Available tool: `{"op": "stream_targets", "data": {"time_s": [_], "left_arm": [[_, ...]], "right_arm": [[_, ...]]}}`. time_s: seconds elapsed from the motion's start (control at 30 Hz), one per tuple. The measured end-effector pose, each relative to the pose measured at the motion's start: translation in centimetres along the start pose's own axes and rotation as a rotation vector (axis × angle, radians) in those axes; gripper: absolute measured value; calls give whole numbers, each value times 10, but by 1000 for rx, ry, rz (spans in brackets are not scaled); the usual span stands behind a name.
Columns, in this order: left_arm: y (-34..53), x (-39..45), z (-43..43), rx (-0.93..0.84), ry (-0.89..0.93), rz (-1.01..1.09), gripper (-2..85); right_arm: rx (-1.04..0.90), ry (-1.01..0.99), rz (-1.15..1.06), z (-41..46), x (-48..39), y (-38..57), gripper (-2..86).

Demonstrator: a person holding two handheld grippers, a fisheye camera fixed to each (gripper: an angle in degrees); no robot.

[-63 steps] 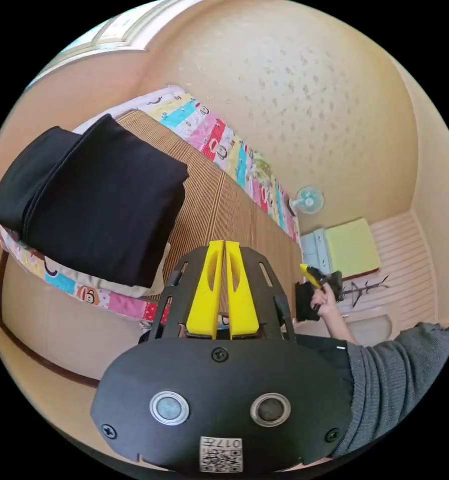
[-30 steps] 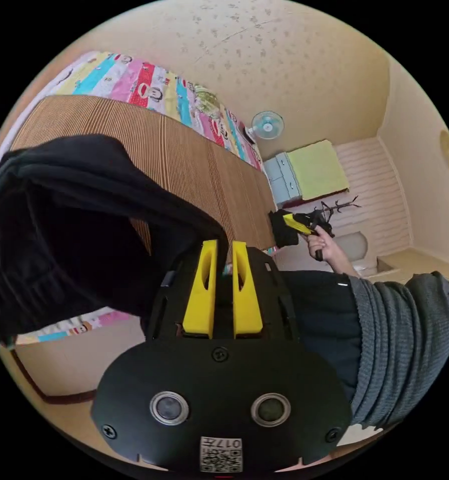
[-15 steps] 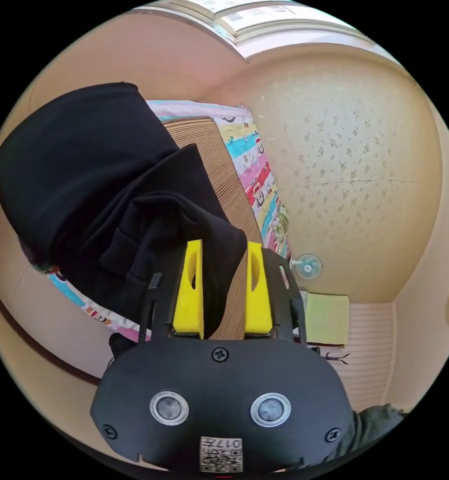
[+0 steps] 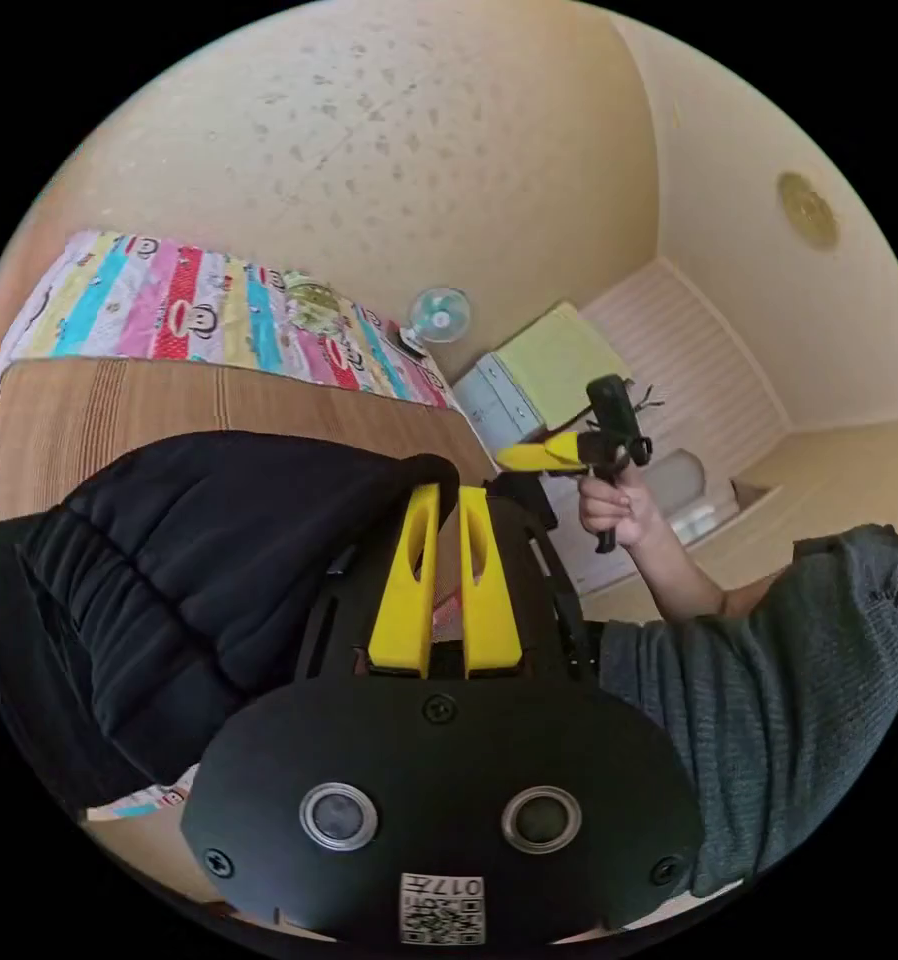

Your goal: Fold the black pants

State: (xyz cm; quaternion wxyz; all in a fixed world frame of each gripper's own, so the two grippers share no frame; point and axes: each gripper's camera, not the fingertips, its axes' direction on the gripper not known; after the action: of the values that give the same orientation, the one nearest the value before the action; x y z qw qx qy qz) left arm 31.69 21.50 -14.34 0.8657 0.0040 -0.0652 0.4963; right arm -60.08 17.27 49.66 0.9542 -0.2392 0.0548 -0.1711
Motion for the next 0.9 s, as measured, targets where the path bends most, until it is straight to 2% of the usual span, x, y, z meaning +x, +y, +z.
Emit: {"op": "stream_targets", "data": {"time_s": [0.07,0.17,0.23,0.33,0.4,0.47,0.57,0.67,0.7,0.73,0.8,0.9], "left_arm": [[-6,32,42,-137,19,99,40],[0,69,104,-297,-35,212,40],[4,73,131,-343,-38,193,39],[12,60,167,-411,56,115,36],[15,70,190,-447,56,171,26],[13,83,206,-469,38,242,8],[-2,99,210,-391,198,316,-7],[-20,92,221,-371,159,285,-9],[-23,84,226,-364,175,257,-10],[-23,79,229,-372,191,244,-10],[-18,55,229,-332,207,182,-10],[-7,15,208,-227,195,57,-10]], "right_arm": [[-119,61,-56,14,-11,-35,148],[-435,133,-38,61,3,-75,166],[-764,155,7,113,30,-72,173],[-769,-18,136,121,67,-67,164],[-801,-88,214,127,90,-64,158],[-866,-60,245,139,104,-60,159],[-1075,32,201,170,104,-51,171],[-1283,298,53,205,87,-40,167],[-1327,420,-21,214,82,-37,112],[-1284,528,-62,215,81,-41,67],[-1135,576,-63,202,84,-56,28],[-943,517,48,168,103,-69,16]]}}
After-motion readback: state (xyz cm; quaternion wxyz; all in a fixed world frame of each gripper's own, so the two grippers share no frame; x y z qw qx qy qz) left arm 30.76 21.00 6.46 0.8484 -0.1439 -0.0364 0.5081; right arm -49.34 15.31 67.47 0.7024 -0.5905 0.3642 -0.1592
